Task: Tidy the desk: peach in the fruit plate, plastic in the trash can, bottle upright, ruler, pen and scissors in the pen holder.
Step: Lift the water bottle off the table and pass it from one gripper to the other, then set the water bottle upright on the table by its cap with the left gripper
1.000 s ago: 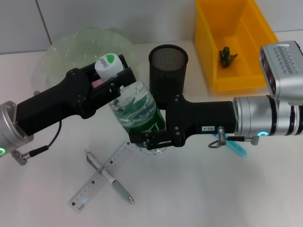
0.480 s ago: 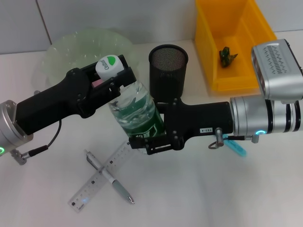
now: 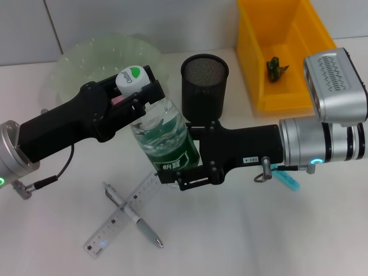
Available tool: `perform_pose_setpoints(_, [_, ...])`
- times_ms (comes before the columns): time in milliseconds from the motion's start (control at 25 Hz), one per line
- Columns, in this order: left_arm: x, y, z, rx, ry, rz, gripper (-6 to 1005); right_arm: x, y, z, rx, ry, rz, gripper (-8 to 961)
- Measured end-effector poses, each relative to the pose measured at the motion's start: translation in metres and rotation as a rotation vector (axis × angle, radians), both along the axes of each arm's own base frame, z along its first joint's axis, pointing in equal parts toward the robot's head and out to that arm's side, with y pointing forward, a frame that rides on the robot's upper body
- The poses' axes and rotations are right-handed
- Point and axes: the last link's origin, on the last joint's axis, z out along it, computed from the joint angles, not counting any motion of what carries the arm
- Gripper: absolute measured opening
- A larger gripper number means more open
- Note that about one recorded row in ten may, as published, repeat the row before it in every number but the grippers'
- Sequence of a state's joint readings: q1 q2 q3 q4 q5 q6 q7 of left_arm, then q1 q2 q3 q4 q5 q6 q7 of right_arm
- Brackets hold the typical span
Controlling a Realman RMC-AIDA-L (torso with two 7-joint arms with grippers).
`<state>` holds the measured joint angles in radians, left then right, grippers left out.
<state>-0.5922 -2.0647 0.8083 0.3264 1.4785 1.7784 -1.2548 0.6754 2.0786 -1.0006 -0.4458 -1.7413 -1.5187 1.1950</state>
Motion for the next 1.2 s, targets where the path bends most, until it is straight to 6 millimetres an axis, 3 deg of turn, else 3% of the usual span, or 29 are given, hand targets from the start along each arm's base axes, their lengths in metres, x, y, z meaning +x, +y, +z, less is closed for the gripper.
perform_pose_setpoints(1200, [0.002, 0.005, 0.010, 0.022, 0.000, -0.002, 444, 0.016, -0.002, -0.006, -0.040, -0.117, -0.050, 817])
